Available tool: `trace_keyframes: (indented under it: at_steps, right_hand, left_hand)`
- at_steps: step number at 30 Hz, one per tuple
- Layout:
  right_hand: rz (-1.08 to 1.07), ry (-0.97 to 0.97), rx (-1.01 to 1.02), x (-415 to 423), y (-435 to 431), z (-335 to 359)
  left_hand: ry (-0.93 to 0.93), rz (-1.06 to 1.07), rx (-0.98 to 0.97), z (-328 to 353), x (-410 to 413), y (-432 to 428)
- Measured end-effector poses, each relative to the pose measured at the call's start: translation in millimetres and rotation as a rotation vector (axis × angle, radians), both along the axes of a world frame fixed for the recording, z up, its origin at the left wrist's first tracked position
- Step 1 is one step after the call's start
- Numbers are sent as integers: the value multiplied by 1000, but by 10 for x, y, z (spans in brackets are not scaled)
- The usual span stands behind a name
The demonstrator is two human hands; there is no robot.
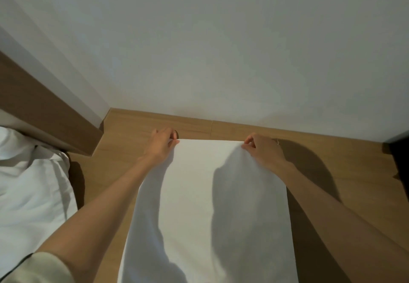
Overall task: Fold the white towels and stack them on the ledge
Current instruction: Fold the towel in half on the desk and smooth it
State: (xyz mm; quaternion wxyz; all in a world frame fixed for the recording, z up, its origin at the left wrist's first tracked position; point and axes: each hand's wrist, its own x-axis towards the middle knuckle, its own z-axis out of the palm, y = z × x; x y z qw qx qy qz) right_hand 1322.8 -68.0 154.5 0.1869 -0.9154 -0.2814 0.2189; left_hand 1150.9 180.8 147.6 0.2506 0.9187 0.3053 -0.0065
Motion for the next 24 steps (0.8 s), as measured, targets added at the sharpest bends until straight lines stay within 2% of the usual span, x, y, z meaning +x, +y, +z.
trace_keyframes:
  at_steps: [6,8,10,12,15,19,24]
  right_hand:
    - [-57,-85,-25,-70,103,-70]
    - [-81,-162,-19,-134,122,-72]
    - [-81,-297,22,-250,124,-50]
    - [-18,-388,128,-499,131,-59]
    - [84,-277,169,-988,159,-176]
    - [109,-246,31,-1280,188,-404]
    - [228,-351,-80,-1033,64,-498]
  left_hand:
    - [31,60,19,-7,114,-24]
    - [66,75,102,7,128,-69]
    - [88,80,274,51,148,-158]
    - [-57,89,382,87,150,-360]
    - [-217,-52,330,19,22,-882]
    - [26,-184,261,-287,-227,-1252]
    - [67,-93,303,-400,-321,-972]
